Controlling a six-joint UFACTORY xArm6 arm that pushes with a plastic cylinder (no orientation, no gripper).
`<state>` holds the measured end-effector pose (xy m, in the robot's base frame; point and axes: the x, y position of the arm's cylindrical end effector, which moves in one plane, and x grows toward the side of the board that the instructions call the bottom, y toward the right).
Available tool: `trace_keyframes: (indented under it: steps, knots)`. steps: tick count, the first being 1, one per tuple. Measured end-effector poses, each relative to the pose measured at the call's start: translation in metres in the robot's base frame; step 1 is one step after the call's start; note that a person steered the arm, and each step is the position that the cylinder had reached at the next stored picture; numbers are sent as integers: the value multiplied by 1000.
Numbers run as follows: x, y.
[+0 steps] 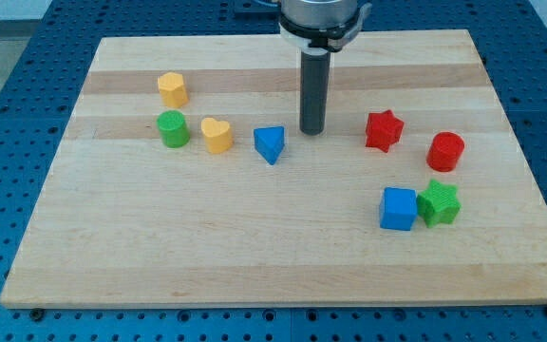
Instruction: Place hexagon and triangle vertical to green circle and heart
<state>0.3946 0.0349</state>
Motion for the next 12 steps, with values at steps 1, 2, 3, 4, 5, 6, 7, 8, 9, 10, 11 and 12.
trace_keyframes:
  steps: [1, 2, 3, 4, 5, 6, 7, 8, 9, 10, 11, 12]
  knots:
    - [36, 0]
    - [51, -1]
    - [50, -4]
    - [38, -40]
    - [11, -88]
    - [-7, -128]
    - [-7, -140]
    - [-10, -149]
    - [-29, -177]
    - [-29, -180]
    - [-41, -186]
    - [-73, -197]
